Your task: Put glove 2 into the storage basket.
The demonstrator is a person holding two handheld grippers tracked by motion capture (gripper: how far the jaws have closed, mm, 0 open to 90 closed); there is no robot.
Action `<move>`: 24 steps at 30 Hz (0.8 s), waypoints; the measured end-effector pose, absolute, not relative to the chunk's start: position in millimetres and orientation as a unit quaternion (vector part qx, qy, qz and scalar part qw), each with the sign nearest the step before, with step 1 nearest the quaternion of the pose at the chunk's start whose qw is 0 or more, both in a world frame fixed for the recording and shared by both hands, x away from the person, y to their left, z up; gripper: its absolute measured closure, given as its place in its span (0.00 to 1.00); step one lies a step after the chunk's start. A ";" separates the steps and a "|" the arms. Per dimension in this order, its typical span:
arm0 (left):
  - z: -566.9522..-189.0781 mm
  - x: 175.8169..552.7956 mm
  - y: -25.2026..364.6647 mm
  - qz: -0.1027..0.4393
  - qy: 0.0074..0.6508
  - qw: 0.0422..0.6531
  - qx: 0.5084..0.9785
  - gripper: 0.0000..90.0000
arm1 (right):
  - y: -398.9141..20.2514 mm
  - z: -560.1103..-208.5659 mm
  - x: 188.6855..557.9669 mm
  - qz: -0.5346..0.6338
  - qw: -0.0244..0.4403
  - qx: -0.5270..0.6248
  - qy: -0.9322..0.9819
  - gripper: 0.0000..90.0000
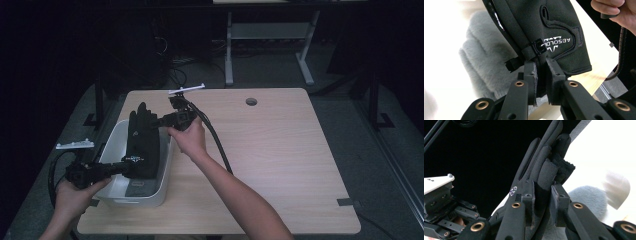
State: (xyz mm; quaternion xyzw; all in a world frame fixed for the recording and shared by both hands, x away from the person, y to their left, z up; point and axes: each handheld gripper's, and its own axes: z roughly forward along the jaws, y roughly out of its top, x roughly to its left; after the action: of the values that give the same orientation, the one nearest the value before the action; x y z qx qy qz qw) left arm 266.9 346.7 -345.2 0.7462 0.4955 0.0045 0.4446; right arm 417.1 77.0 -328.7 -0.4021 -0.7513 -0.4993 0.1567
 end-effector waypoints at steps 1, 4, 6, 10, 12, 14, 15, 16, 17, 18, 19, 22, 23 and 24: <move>-345.9 266.8 347.7 0.005 0.495 0.444 0.747 0.89 | 78.7 -330.0 416.9 -0.498 0.157 -0.403 -0.752 0.84; -348.5 265.7 351.4 0.002 0.499 0.442 0.745 0.89 | 82.2 -333.5 417.2 -0.494 0.158 -0.402 -0.755 0.84; -350.1 265.1 353.5 0.002 0.503 0.442 0.743 0.89 | 84.3 -336.4 417.4 -0.493 0.161 -0.403 -0.754 0.84; -354.1 264.3 357.8 0.001 0.506 0.438 0.743 0.89 | 88.7 -343.7 417.6 -0.490 0.163 -0.405 -0.755 0.84; -356.1 264.0 359.4 -0.002 0.507 0.437 0.743 0.89 | 90.4 -346.4 417.8 -0.487 0.163 -0.405 -0.756 0.84; -358.3 263.5 360.1 -0.004 0.508 0.436 0.743 0.89 | 92.1 -348.7 418.0 -0.485 0.166 -0.406 -0.757 0.84; -359.4 263.2 360.4 -0.006 0.509 0.435 0.743 0.89 | 92.8 -350.4 418.1 -0.485 0.164 -0.404 -0.758 0.84; -360.4 263.0 360.9 -0.006 0.509 0.433 0.744 0.89 | 93.7 -351.4 417.6 -0.482 0.166 -0.406 -0.759 0.84; -361.6 262.8 361.5 -0.006 0.509 0.433 0.744 0.89 | 94.4 -353.2 417.4 -0.481 0.167 -0.405 -0.759 0.84; -362.7 262.2 362.0 -0.010 0.511 0.431 0.743 0.89 | 95.1 -355.0 417.3 -0.481 0.166 -0.405 -0.760 0.84; -364.0 262.1 362.9 -0.010 0.511 0.430 0.744 0.89 | 95.9 -356.8 417.1 -0.481 0.168 -0.406 -0.759 0.84; -366.9 261.6 364.6 -0.016 0.513 0.425 0.745 0.89 | 98.3 -362.5 416.4 -0.477 0.172 -0.406 -0.760 0.84; -367.5 261.4 365.0 -0.016 0.513 0.424 0.746 0.89 | 98.9 -363.6 416.2 -0.475 0.173 -0.406 -0.761 0.84; -368.2 261.3 365.4 -0.017 0.513 0.423 0.746 0.89 | 99.7 -364.7 416.1 -0.472 0.173 -0.407 -0.763 0.84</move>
State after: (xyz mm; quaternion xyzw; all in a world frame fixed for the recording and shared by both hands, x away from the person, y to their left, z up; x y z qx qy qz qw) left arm 261.3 365.4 -368.2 0.7465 0.5134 -0.0168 0.4230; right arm 416.1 99.7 -364.7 -0.4072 -0.7626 -0.4719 0.1730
